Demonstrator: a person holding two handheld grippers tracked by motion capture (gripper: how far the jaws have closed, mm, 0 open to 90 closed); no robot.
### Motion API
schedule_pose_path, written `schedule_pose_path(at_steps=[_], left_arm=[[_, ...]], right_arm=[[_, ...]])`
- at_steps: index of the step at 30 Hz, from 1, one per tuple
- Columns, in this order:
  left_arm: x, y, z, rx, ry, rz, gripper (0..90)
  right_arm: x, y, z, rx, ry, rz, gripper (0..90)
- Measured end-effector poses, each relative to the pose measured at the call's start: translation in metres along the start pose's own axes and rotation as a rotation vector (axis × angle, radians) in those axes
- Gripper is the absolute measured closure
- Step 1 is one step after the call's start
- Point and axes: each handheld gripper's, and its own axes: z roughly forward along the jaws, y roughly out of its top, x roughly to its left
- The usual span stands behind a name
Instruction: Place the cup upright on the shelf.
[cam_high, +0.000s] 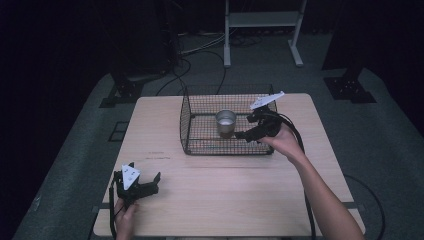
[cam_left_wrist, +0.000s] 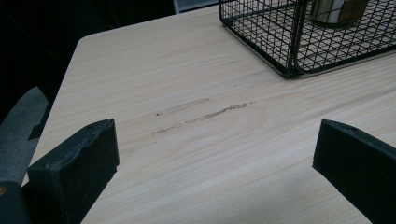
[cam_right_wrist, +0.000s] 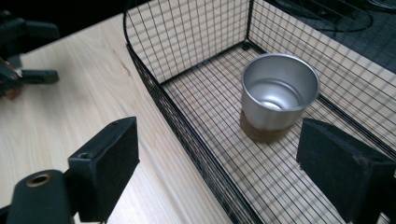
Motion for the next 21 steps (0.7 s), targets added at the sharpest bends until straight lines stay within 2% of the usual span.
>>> schedule_pose_path(at_steps=[4,7,12,21], left_arm=[[0.0,0.0,0.0,-0.002,-0.001,-0.001,0.0],[0.0,0.0,0.0,-0.002,-0.001,-0.003,0.0],[-0.001,0.0,0.0,0.002,0.0,0.002,0.0],[-0.001,0.0,0.001,-0.003,0.002,0.002,0.0]], right_arm=[[0.0,-0.009,-0.004,0.019,0.0,0.006,12.2],[0.0,-0.013,-0.007,0.01,0.007,0.016,12.2],[0.0,-0.023,-0.012,0.025,-0.026,0.009,12.3],[0.003,-0.034,-0.016,0.012,-0.016,0.01,12.2]])
